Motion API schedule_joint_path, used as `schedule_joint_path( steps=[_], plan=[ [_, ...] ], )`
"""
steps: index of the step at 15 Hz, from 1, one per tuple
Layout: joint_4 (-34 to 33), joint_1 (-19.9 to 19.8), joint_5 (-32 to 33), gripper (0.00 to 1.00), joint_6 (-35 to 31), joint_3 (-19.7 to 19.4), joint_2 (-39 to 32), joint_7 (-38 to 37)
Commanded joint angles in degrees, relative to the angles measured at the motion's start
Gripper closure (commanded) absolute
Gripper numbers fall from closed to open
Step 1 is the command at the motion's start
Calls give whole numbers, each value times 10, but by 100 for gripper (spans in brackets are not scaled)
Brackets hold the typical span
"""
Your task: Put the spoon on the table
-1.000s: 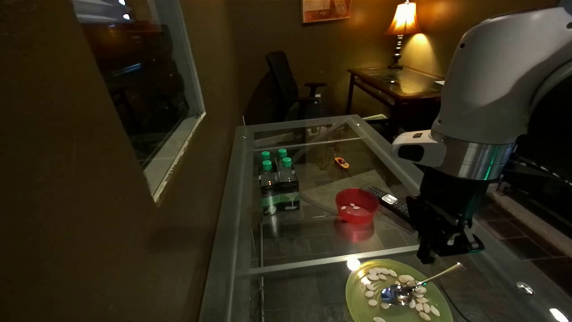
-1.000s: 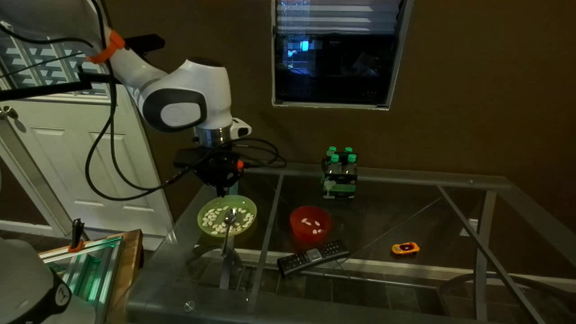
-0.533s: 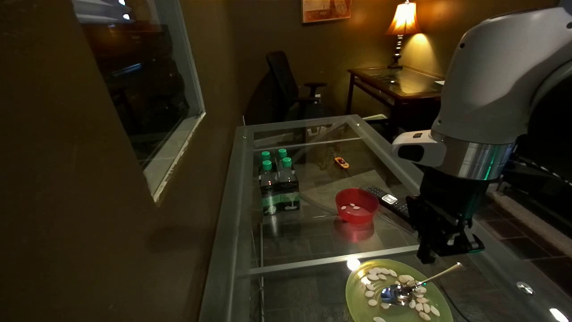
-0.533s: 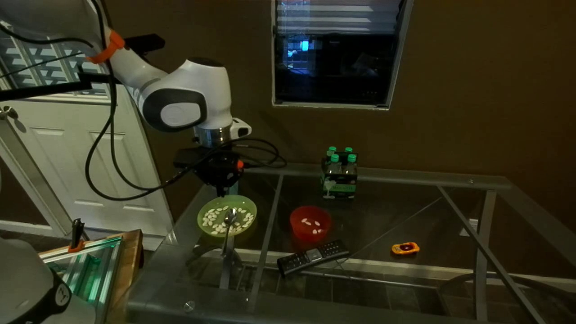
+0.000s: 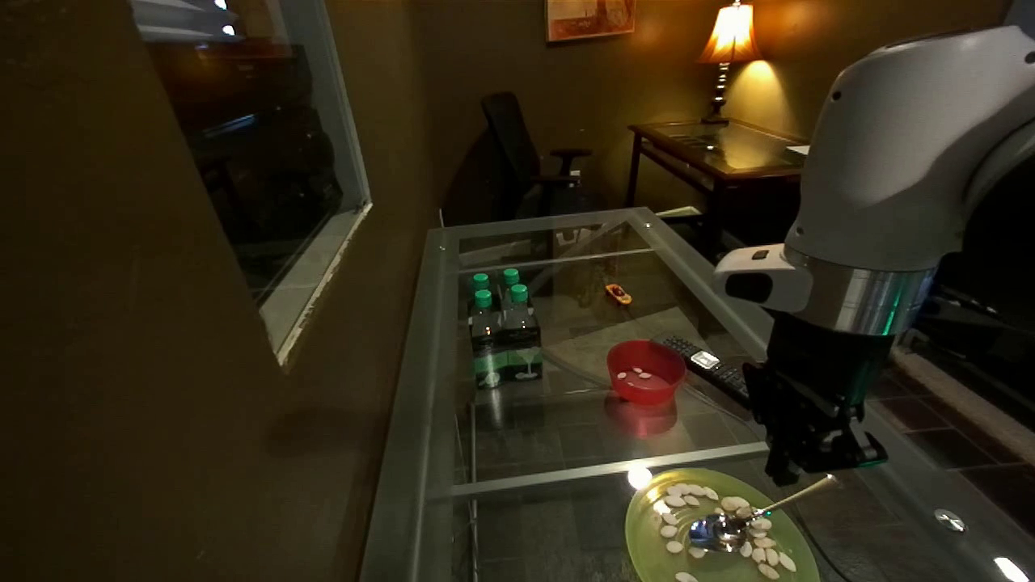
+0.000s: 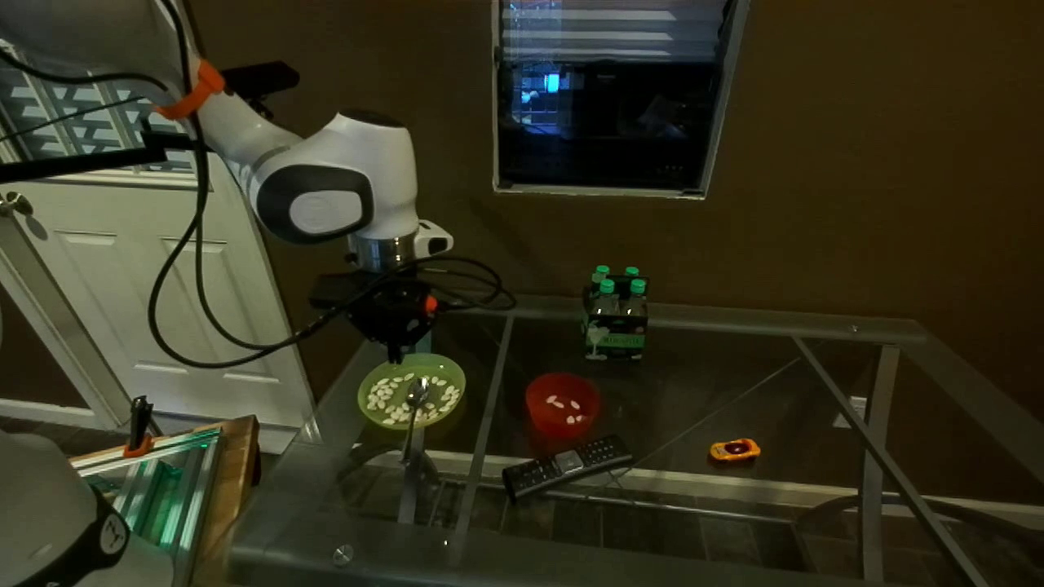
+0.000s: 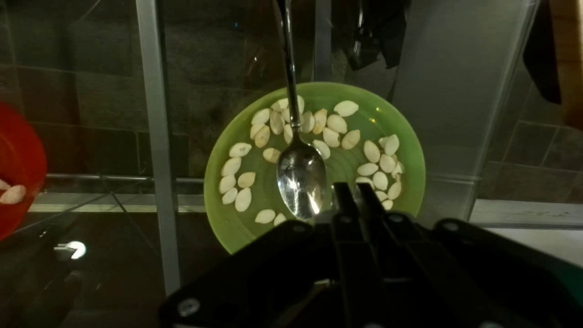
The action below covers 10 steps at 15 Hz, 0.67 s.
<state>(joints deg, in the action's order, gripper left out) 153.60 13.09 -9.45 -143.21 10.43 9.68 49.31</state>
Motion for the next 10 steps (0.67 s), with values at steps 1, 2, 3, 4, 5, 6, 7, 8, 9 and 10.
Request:
schedule_joint_path(
  steps=[1,2,3,4,5,6,7,8,9,10],
  plan=[
    [33,5,41,64,-8,1,12,-47],
    [43,1,67,58,-18,7,15,-73],
    [52,-1,96,51,-30,12,21,-99],
    [58,0,118,45,-34,14,24,-122],
    [61,-3,156,38,-43,21,26,-159],
    [38,-7,190,31,-39,27,11,-193],
    [40,-3,205,24,-46,32,11,-226],
    [37,10,166,18,-36,8,1,-169],
    [36,12,171,35,-37,10,1,-180],
    [36,13,171,29,-36,9,1,-179]
  ],
)
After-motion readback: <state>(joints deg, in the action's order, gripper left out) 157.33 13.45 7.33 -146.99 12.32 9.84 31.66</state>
